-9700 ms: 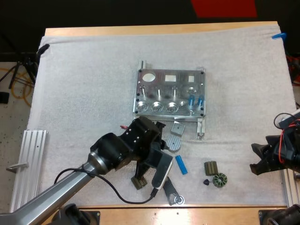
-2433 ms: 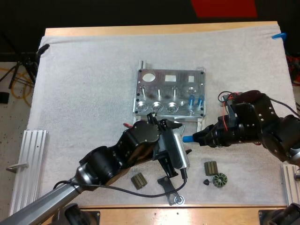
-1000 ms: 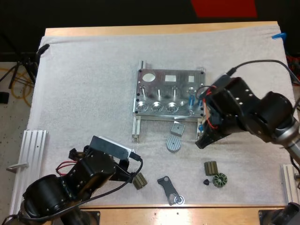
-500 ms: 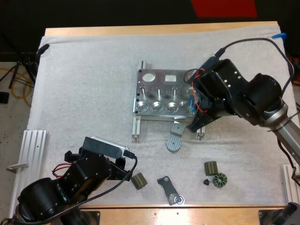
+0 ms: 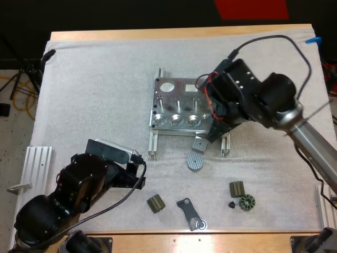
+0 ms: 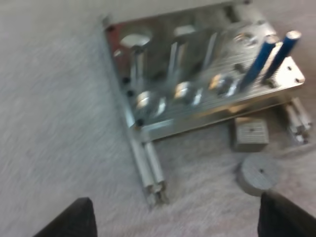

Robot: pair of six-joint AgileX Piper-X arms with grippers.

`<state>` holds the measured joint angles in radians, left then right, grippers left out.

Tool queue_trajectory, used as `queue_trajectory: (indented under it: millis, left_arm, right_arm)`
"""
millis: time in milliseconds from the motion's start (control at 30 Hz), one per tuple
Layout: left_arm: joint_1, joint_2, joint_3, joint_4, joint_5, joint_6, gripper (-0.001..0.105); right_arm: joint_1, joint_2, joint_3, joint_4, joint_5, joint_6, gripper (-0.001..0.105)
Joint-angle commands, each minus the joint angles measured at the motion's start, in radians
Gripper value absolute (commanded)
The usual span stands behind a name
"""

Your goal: Load cells from right to left

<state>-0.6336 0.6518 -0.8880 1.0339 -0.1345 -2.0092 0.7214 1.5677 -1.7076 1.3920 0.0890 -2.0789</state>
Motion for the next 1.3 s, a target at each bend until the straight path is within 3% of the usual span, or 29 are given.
queue_trajectory:
  millis: [0, 233, 667, 1133, 1267]
  left_arm:
    - [0.006, 0.007, -0.006, -0.022, 0.034, 0.035, 0.066]
    - [0.006, 0.060, -0.006, -0.022, 0.065, 0.159, 0.066]
    - [0.006, 0.085, -0.006, -0.023, 0.065, 0.191, 0.066]
    - [0.006, 0.085, -0.006, -0.024, 0.065, 0.197, 0.066]
    - [0.006, 0.085, -0.006, -0.024, 0.065, 0.197, 0.066]
  right_arm:
    - [0.001, 0.016, -0.021, -0.003, 0.020, -0.012, 0.006]
    - [0.001, 0.130, -0.089, -0.003, 0.035, -0.020, 0.006]
    - [0.001, 0.308, -0.146, -0.027, 0.090, -0.101, 0.006]
    - [0.001, 0.394, -0.146, -0.093, 0.121, -0.096, 0.006]
    - [0.001, 0.426, -0.146, -0.104, 0.181, -0.098, 0.006]
